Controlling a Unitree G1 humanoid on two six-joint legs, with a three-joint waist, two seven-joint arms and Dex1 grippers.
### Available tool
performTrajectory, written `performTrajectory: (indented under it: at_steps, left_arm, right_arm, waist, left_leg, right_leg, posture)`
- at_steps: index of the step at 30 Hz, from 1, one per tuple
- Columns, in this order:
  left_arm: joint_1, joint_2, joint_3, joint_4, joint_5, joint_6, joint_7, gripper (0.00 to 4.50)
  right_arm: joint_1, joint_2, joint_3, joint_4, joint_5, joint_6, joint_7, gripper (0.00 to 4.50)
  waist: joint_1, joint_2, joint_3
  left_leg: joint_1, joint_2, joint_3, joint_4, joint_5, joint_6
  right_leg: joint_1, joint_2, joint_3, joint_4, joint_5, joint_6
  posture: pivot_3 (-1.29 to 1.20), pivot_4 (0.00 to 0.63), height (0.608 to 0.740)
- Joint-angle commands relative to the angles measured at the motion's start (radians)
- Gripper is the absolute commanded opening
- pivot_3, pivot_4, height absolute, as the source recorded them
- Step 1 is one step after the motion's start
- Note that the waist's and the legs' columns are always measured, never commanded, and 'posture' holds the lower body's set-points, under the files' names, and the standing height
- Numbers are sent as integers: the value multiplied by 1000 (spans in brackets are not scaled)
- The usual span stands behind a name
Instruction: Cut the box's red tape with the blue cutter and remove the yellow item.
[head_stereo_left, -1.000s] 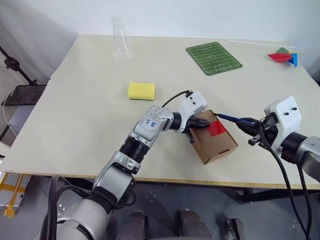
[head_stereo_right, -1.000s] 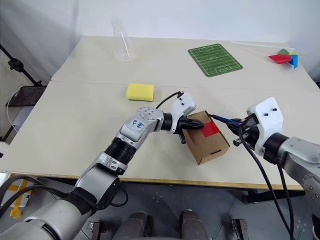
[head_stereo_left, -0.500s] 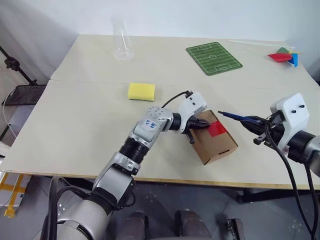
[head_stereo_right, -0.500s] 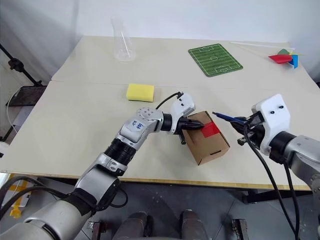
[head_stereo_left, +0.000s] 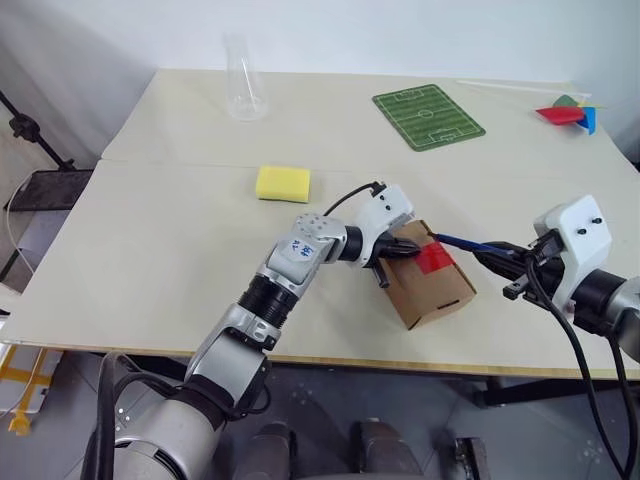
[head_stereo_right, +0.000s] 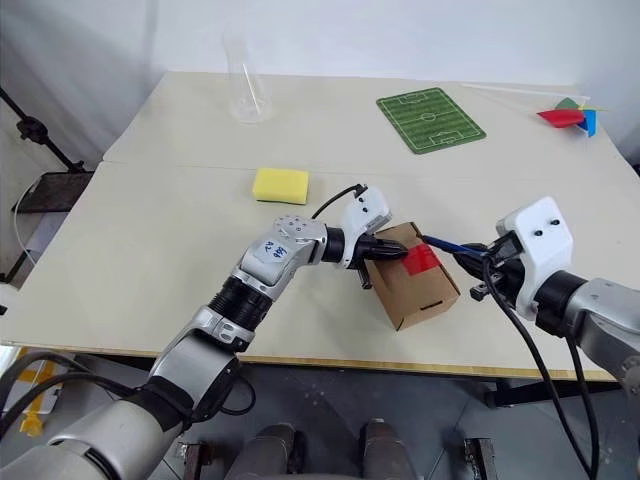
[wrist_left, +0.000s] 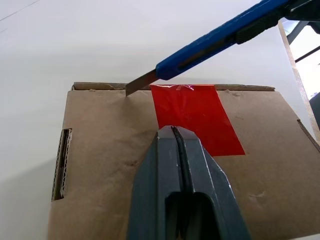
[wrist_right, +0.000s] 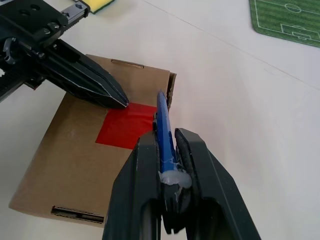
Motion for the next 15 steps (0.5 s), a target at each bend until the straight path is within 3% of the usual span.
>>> performTrajectory:
  at_steps: [1,15]
  left_arm:
    - [31,2,-34,10,15,30,-13,0]
    - [30,1,-38,9,15,34,-17,0]
  right_arm:
    - [10,5,-33,-14,-10,-18,-5,166]
    - [1,24,-33,-19,7,-22,-21,166]
  waist:
    - [-1,0,0]
    - [-1,0,0]
  left_leg:
    - [0,0,0,0,0,0]
    - [0,0,0,0,0,0]
  right_leg:
    - [0,0,0,0,0,0]
    - [0,0,0,0,0,0]
  posture:
    - [0,150,740]
    - [0,150,740]
